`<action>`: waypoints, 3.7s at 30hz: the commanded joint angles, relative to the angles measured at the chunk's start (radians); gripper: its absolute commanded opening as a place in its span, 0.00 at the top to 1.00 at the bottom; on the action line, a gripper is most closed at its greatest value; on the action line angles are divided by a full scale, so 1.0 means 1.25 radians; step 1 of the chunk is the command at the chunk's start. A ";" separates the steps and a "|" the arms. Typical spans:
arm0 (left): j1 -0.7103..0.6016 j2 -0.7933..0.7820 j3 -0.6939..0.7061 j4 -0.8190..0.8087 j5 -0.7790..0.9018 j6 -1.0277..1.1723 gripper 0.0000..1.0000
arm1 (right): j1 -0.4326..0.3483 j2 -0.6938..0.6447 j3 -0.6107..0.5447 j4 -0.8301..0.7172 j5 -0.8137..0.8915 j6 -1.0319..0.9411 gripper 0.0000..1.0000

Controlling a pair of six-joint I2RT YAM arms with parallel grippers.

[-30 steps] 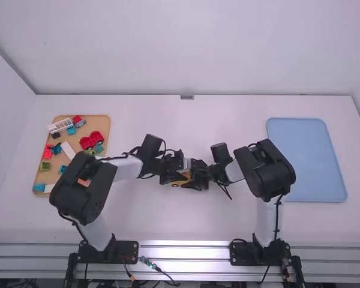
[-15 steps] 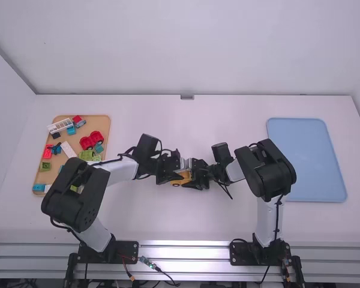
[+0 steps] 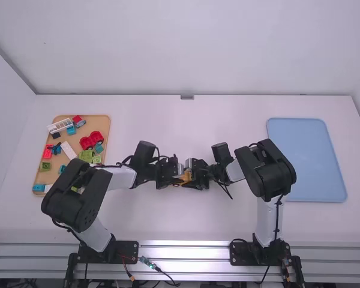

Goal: Assemble lego blocks to make yellow taxi

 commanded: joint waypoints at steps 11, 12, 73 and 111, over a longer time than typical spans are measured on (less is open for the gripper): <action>0.003 0.000 0.001 0.012 -0.006 -0.007 0.98 | -0.004 0.012 -0.005 -0.010 0.018 0.002 0.91; 0.003 0.009 0.006 0.012 -0.005 -0.006 0.98 | -0.004 0.012 -0.005 -0.010 0.018 0.002 0.91; -0.002 0.073 0.063 -0.172 -0.004 -0.023 0.98 | -0.026 0.012 -0.005 0.026 0.024 0.044 0.95; 0.011 0.039 0.092 -0.090 0.064 0.015 0.98 | -0.026 0.012 -0.005 -0.008 0.019 0.017 0.96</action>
